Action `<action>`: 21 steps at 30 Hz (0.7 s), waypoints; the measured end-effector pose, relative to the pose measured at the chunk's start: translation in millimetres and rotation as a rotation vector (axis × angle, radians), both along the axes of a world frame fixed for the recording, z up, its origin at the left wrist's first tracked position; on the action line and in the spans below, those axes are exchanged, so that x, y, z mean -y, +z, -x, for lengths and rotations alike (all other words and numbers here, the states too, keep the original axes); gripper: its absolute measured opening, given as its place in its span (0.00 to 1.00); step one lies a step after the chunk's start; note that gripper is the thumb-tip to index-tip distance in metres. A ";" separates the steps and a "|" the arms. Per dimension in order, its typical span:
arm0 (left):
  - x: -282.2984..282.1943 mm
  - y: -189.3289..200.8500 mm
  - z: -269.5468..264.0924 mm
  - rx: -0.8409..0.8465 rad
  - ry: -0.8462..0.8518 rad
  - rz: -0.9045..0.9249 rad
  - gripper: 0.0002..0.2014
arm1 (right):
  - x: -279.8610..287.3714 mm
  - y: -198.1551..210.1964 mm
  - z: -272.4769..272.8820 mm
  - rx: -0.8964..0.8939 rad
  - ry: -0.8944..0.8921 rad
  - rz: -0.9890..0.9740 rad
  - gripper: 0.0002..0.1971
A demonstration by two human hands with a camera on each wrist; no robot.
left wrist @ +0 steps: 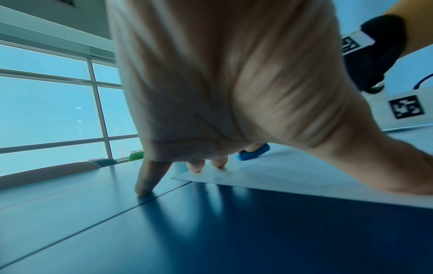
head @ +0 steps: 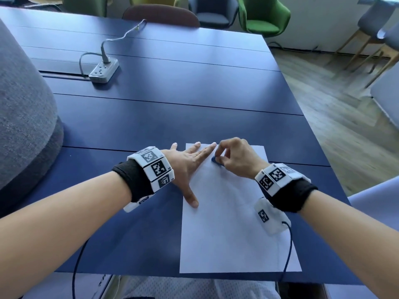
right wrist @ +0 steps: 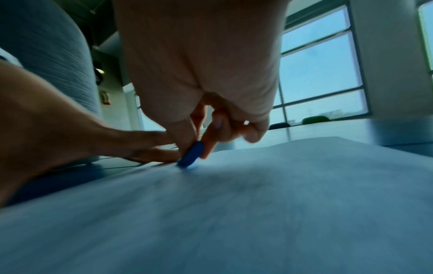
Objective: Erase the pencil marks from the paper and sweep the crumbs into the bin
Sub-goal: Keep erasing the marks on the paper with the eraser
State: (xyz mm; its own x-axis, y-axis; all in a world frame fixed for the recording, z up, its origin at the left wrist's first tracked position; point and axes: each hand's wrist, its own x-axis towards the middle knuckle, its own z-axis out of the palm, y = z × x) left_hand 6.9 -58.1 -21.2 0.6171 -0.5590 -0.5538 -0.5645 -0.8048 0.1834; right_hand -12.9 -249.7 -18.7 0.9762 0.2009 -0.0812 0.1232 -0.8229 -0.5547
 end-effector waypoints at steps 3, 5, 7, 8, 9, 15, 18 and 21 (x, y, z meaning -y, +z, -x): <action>1.5 -3.2 -2.4 0.007 0.013 -0.030 0.78 | -4.4 5.1 19.9 -0.166 0.196 -0.046 0.01; 1.3 -4.1 -3.3 0.001 0.022 -0.036 0.78 | -0.7 7.6 12.6 -0.167 0.185 -0.024 0.00; 0.2 -2.9 -2.8 -0.002 0.029 -0.031 0.78 | 4.8 8.1 1.1 -0.124 0.074 -0.026 0.02; 0.0 -1.9 -2.2 0.000 0.029 -0.036 0.79 | 5.7 7.3 -0.7 -0.110 0.036 -0.040 0.02; 0.2 -0.4 -1.6 0.000 0.024 -0.048 0.79 | 5.0 6.3 2.1 -0.104 0.034 -0.054 0.02; 3.6 8.9 1.3 -0.009 -0.087 -0.131 0.73 | -0.8 5.5 32.3 -0.213 0.257 -0.003 0.02; 4.2 8.8 1.9 -0.014 -0.079 -0.136 0.73 | 10.9 3.4 22.3 -0.121 0.115 -0.027 0.01; 5.1 9.3 2.6 -0.009 -0.085 -0.141 0.73 | 7.9 1.9 46.3 -0.181 0.190 -0.059 0.00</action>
